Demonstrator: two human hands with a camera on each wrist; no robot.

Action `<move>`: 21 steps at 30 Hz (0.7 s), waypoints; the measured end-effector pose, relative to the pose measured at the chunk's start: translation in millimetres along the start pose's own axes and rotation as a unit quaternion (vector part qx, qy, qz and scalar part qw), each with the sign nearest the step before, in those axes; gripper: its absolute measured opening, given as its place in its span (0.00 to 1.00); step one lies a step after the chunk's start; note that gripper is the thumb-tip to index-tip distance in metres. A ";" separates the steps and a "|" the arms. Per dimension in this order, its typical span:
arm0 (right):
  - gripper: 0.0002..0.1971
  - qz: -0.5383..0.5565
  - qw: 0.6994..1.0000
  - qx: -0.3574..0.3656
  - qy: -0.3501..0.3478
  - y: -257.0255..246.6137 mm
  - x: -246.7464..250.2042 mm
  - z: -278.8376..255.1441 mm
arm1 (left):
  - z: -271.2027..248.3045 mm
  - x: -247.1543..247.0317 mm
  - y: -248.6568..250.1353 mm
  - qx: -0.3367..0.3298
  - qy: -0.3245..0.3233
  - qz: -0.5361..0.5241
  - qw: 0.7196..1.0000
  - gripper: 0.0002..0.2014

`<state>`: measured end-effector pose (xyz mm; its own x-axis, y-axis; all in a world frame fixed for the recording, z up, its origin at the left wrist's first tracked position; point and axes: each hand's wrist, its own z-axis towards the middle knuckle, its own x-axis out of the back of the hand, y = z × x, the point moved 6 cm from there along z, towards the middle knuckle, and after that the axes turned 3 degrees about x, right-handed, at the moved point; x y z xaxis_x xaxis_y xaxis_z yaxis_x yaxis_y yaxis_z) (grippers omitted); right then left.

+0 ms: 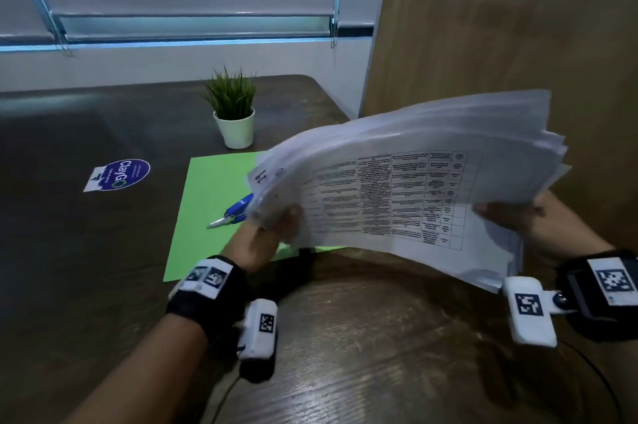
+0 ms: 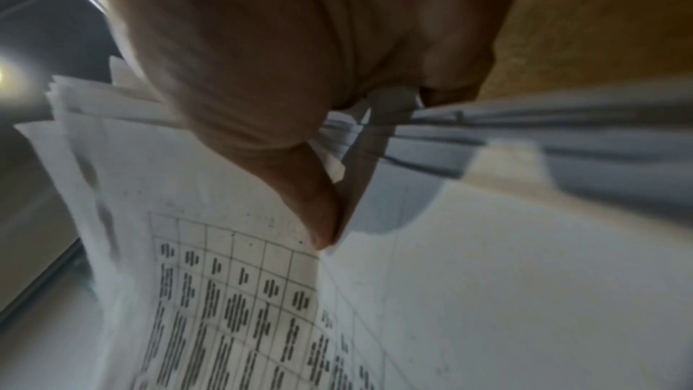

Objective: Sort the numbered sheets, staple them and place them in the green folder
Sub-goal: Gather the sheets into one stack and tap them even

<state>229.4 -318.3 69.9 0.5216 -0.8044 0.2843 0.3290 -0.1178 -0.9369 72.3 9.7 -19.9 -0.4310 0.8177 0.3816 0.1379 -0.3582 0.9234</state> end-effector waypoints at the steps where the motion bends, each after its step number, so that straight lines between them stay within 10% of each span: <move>1: 0.22 0.012 1.000 0.004 -0.010 -3.6 -3.7 -2.6 | -2.3 10.9 11.2 -0.031 0.025 -0.030 0.999 0.03; 13: 0.20 0.121 0.988 -0.084 -0.040 34.3 -68.9 -10.1 | -76.2 73.7 23.0 -0.041 0.085 -0.105 0.990 0.19; 21: 0.20 0.098 0.994 -0.050 -0.015 20.1 -64.6 12.6 | -58.7 82.6 40.8 -0.051 0.176 -0.232 0.955 0.10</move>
<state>212.2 -261.3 35.3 0.5915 -0.8003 0.0982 0.1397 -0.0183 -0.9900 -10.0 36.2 46.8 -0.7007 0.7030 -0.1214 -0.2210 -0.0521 0.9739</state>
